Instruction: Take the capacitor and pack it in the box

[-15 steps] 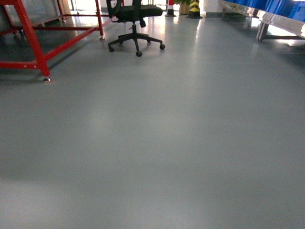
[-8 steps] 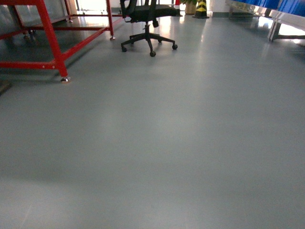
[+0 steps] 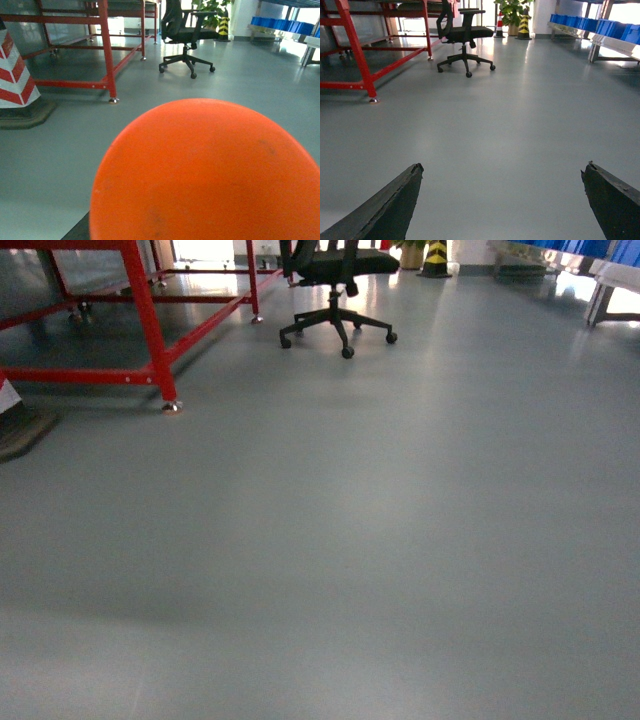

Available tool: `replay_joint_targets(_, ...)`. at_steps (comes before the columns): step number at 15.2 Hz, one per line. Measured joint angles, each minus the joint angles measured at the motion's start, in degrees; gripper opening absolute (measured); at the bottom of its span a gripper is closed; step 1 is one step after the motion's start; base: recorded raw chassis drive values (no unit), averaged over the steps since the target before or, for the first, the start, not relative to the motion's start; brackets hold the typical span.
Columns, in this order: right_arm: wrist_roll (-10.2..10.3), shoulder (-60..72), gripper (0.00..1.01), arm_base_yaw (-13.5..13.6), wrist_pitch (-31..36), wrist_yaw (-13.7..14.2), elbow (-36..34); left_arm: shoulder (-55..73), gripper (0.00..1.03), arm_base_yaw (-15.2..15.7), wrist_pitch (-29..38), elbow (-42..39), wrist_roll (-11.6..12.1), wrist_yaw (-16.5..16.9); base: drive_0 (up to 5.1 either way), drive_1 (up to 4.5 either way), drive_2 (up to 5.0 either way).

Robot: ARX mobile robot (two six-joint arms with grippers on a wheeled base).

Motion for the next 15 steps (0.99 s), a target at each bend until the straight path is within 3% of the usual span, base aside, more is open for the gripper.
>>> replay_joint_targets(15,0.0,0.0,0.98,0.0,-0.15,0.0,0.0,0.0,0.44,0.0,-0.04,0.0,0.0,0.04,-5.1,2.35,2.3)
